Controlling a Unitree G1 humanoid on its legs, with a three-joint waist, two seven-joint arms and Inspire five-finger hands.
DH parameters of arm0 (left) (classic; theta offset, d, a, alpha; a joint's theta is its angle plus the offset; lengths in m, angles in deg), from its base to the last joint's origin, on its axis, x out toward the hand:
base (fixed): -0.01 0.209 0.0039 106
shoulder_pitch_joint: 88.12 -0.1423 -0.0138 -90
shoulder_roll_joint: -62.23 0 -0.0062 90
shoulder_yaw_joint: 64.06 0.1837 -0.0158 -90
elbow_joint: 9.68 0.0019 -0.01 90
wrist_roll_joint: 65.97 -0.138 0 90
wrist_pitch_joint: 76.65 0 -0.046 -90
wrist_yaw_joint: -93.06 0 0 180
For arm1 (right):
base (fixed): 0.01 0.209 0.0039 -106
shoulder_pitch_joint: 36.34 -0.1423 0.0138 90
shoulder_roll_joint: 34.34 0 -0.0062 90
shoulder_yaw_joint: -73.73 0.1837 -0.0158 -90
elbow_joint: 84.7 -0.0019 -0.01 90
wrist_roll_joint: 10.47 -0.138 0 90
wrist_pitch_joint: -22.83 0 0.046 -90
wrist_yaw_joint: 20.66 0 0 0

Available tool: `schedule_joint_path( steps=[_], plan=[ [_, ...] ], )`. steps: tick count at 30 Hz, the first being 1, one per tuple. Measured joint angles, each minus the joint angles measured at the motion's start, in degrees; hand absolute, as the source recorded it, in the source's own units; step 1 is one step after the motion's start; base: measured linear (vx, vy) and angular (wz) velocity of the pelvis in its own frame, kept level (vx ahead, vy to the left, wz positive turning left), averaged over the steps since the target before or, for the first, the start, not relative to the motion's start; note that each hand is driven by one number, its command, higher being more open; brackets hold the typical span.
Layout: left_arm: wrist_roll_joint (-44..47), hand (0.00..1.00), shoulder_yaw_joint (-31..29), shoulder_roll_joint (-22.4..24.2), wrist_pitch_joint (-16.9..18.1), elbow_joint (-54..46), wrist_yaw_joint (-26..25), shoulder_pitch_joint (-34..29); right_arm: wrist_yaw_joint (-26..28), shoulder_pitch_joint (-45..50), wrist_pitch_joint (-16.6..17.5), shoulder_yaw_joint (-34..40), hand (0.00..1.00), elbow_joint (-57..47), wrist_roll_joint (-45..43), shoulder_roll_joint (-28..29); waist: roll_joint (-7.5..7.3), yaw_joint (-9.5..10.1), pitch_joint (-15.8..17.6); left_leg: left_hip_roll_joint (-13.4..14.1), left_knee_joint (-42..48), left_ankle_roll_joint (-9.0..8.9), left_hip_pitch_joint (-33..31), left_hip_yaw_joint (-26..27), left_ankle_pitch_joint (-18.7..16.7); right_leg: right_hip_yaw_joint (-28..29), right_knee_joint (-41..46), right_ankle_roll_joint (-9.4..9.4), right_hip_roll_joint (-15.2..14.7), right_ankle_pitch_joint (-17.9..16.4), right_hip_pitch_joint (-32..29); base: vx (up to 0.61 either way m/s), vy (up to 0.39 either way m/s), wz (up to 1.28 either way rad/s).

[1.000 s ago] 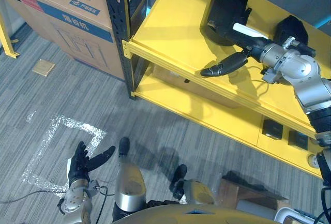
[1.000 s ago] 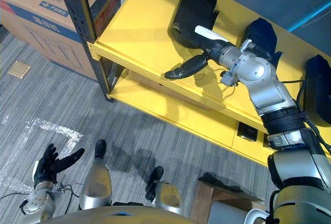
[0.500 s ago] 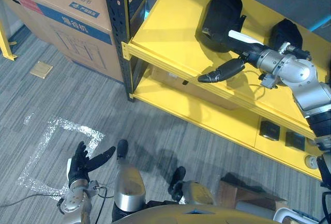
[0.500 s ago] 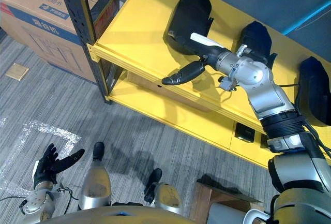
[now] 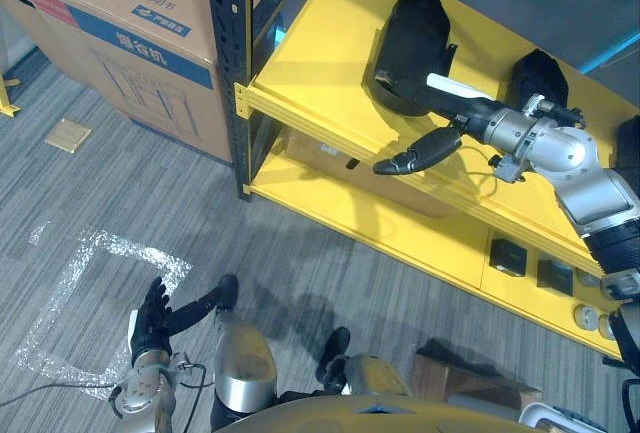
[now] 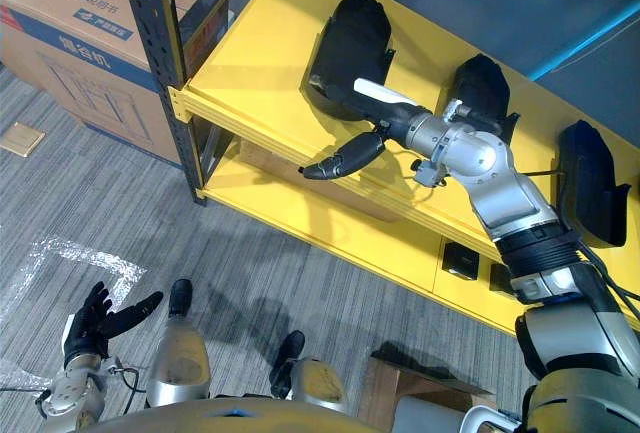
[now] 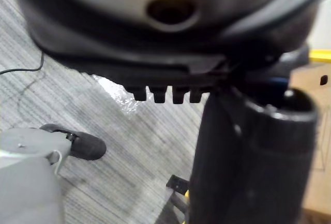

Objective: Walk over and take three plastic housings, then place them on the shelf

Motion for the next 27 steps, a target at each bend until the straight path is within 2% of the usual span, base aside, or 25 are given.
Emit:
schedule_joint_path(
  steps=[1, 4, 7, 10, 14, 17, 20, 22, 23, 25, 27],
  plan=[
    [0.0, 1.0, 0.0, 0.01, 0.0, 0.04, -0.01, 0.0, -2.06, -0.02, 0.91, 0.01, 1.0, 0.03, 0.0, 0.13, 0.01, 0.03, 0.0, 0.0, 0.0, 0.0, 0.0, 0.0, 0.01, 0.0, -0.01, 0.0, 0.0, 0.0, 0.0, 0.0, 0.0, 0.0],
    [0.0, 1.0, 0.04, 0.08, 0.03, 0.64, -0.24, 0.0, -13.29, -0.69, 6.21, 1.63, 1.0, 0.05, 0.04, 0.69, 0.13, 0.08, -0.15, 0.0, 0.0, 0.0, 0.03, -0.02, 0.09, -0.01, -0.02, 0.03, 0.0, 0.03, 0.04, 0.0, 0.0, 0.0],
    [0.0, 1.0, 0.13, 0.5, 0.03, 0.9, -0.25, -0.03, -19.15, -2.16, 9.79, 5.7, 1.0, -0.07, -0.23, 1.58, 0.6, 0.0, -0.64, -0.03, 0.0, 0.02, 0.03, -0.01, 0.11, 0.0, -0.13, 0.06, 0.0, 0.26, 0.08, 0.0, 0.0, 0.0],
    [0.0, 1.0, 0.52, 0.53, 0.05, 0.91, -0.24, -0.57, -20.92, -2.29, 11.2, 9.29, 1.0, -0.4, -1.89, 1.8, 0.94, -0.22, -2.15, -0.06, -0.04, 0.02, 0.07, 0.1, 0.11, 0.04, -0.28, 0.05, 0.0, 0.34, 0.12, 0.0, 0.0, 0.0],
    [-0.01, 1.0, 0.64, 0.99, 0.21, 1.14, -0.05, -2.27, -22.11, -0.64, 11.62, 16.4, 1.0, -4.46, -4.88, 2.13, 1.72, -1.47, -4.13, -0.03, -0.98, -0.02, 1.3, 1.4, 0.11, 0.78, -0.71, 0.11, 0.0, 0.47, 0.35, 0.0, 0.0, -0.12],
    [-0.01, 1.0, 0.64, 1.96, 0.43, 2.61, -0.24, -3.2, -24.04, 3.48, 11.53, 21.56, 1.0, -7.91, -5.18, 2.15, 2.59, -2.6, -6.17, -0.05, -3.12, -0.1, 3.2, 3.1, 0.47, 2.29, -1.07, 0.15, 0.02, 0.52, 0.28, 0.0, 0.002, -0.23],
    [-0.03, 1.0, 0.93, 2.79, 0.64, 3.9, -0.29, -4.39, -24.54, 8.83, 10.88, 27.69, 1.0, -12.22, -7.15, 3.39, 3.39, -4.73, -8.13, -0.02, -3.48, -0.13, 4.11, 4.82, 0.54, 4.01, -1.31, 0.15, 0.04, 0.51, -0.12, 0.01, -0.002, -0.29],
    [-0.05, 1.0, 1.99, 3.09, 0.64, 5.64, -0.41, -4.54, -23.26, 11.31, 8.32, 31.6, 1.0, -14.54, -10.04, 6.32, 4.33, -6.79, -9.63, 0.09, -3.51, -0.24, 5.12, 6.24, 0.45, 5.4, -1.52, 0.21, 0.07, 0.54, -0.09, 0.01, -0.005, -0.33],
    [-0.07, 1.0, 2.14, 3.16, 0.64, 5.7, -0.39, -4.54, -23.01, 11.65, 7.85, 31.98, 1.0, -14.77, -10.27, 6.54, 4.49, -7.08, -9.82, 0.1, -3.52, -0.26, 5.2, 6.36, 0.42, 5.49, -1.54, 0.23, 0.07, 0.55, -0.08, 0.01, -0.006, -0.23],
    [-1.72, 1.0, 2.55, 3.86, 0.97, 6.38, -0.19, -4.22, -20.33, 14.0, 4.09, 33.34, 1.0, -16.07, -11.87, 6.9, 5.61, -8.73, -11.0, 0.44, -3.55, -0.36, 5.67, 7.37, 0.35, 6.42, -1.92, 0.32, 0.38, 0.78, -0.17, -0.01, -0.009, -0.23],
    [-2.36, 1.0, 2.83, 4.03, 1.52, 7.0, 0.19, -3.98, -18.67, 15.02, 1.78, 33.33, 1.0, -16.15, -11.91, 8.19, 6.13, -9.28, -11.47, 1.11, -3.56, -0.51, 6.36, 8.19, 0.24, 7.04, -2.02, 0.22, 0.94, 0.88, -0.11, -0.02, -0.024, -0.23]
  ],
)
